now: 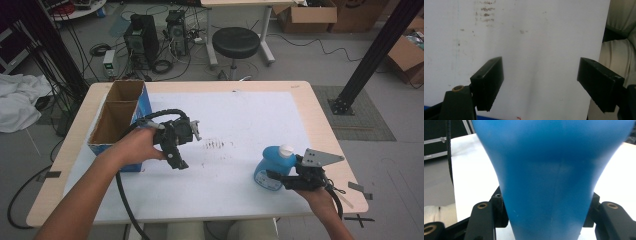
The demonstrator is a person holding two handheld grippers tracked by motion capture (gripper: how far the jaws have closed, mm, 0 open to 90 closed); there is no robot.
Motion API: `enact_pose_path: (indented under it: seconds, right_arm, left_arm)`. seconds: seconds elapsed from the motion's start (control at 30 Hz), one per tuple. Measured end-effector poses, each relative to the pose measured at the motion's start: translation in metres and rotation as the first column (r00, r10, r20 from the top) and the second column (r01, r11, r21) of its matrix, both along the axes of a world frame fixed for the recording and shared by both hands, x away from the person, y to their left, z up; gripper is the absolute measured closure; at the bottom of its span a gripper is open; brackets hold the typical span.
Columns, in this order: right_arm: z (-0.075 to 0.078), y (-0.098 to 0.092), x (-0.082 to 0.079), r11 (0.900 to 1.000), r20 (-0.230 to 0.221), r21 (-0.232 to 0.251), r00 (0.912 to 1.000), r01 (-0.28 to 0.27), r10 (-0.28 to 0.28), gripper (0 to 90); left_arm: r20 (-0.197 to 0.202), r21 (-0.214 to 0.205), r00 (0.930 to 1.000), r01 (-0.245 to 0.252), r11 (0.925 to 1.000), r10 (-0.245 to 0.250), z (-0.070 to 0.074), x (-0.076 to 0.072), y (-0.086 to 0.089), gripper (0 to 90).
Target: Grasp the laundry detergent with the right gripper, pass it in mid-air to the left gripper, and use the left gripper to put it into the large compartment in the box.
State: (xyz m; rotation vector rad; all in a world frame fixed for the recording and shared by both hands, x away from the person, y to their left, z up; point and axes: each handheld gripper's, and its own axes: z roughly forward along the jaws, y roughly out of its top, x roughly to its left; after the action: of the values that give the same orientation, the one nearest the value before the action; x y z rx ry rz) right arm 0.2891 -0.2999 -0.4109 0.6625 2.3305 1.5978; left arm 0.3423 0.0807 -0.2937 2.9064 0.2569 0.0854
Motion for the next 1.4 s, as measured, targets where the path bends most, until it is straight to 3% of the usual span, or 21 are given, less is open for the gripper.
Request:
enact_pose_path:
  seconds: [0.53, 0.8, 0.97, 1.07, 1.13, 1.4]
  right_arm:
    - [0.002, 0.002, -0.004, 0.9993, 0.036, -0.034, 0.9992, 0.017, -0.016, 45.1]
    - [0.011, 0.003, -0.003, 0.9989, 0.041, -0.046, 0.9990, -0.014, 0.016, 45.2]
    - [0.023, 0.003, 0.001, 0.9974, 0.042, -0.046, 0.9975, -0.056, 0.058, 45.2]
    - [0.034, 0.005, 0.005, 0.9907, 0.031, -0.065, 0.9920, -0.120, 0.122, 45.1]
    - [0.036, 0.005, 0.006, 0.9888, 0.027, -0.071, 0.9907, -0.131, 0.134, 45.1]
    - [0.054, 0.009, 0.017, 0.9682, 0.008, -0.094, 0.9723, -0.232, 0.233, 45.1]
  left_arm:
    - [0.007, -0.003, 1.0000, -0.004, 1.0000, 0.004, 0.002, 0.001, 0.002, 22.0]
    - [0.014, -0.026, 0.9998, -0.015, 0.9995, 0.015, 0.006, 0.000, 0.003, 21.9]
    - [0.020, -0.029, 0.9998, -0.005, 0.9996, 0.005, 0.013, -0.002, 0.001, 21.8]
    - [0.024, -0.018, 0.9996, 0.016, 0.9997, -0.015, 0.019, -0.005, -0.004, 21.7]
    - [0.022, -0.021, 0.9997, 0.016, 0.9997, -0.015, 0.020, -0.006, -0.006, 21.6]
    - [0.029, -0.017, 0.9988, 0.039, 0.9991, -0.039, 0.036, -0.008, -0.013, 21.5]
